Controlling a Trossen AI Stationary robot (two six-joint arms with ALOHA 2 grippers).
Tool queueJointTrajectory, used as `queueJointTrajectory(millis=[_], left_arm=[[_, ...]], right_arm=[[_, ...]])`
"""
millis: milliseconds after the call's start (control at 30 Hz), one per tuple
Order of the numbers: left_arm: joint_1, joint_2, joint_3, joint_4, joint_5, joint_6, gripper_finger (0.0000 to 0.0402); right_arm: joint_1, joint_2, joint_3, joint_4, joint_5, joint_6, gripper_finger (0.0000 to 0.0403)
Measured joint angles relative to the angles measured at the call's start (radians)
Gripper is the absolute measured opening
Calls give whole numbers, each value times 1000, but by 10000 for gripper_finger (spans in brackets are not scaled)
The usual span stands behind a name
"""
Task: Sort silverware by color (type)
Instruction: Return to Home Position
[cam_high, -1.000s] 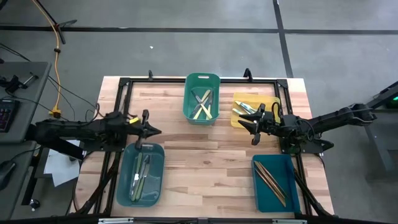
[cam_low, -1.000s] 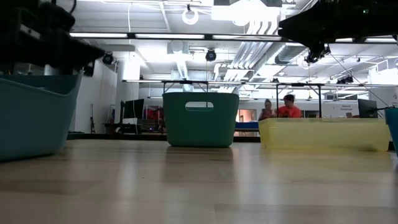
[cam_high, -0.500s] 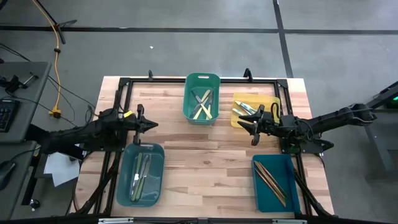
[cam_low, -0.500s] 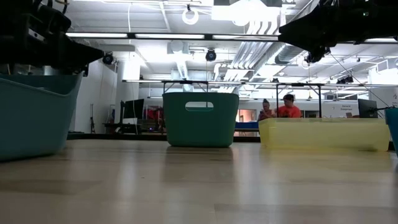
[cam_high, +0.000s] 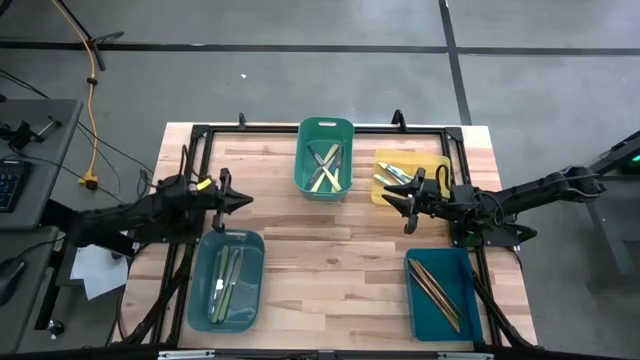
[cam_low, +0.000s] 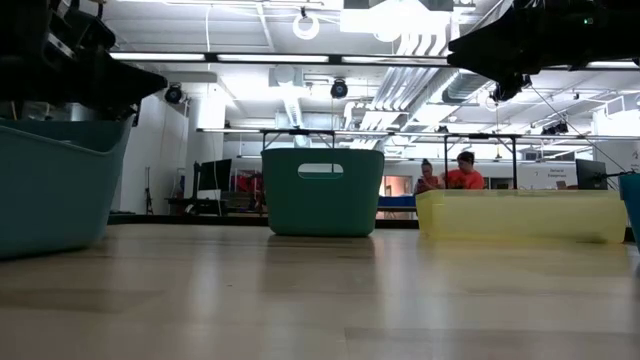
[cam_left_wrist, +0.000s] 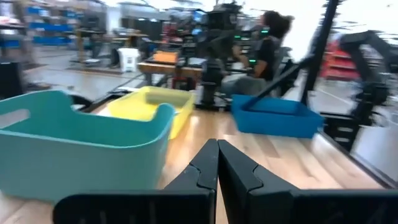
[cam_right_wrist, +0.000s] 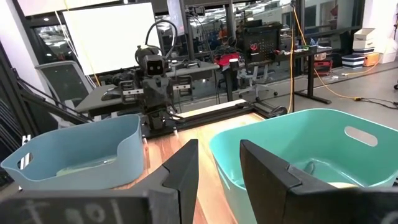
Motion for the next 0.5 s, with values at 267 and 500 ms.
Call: queueJointTrajectory(millis=[267,500], left_arm=[[-142,0,0,-37,-253,-27,0],[-255,-1,0,-29,-300,33,0]], right_arm=[[0,0,0,0,0,0,114],[0,0,0,0,0,0,114]])
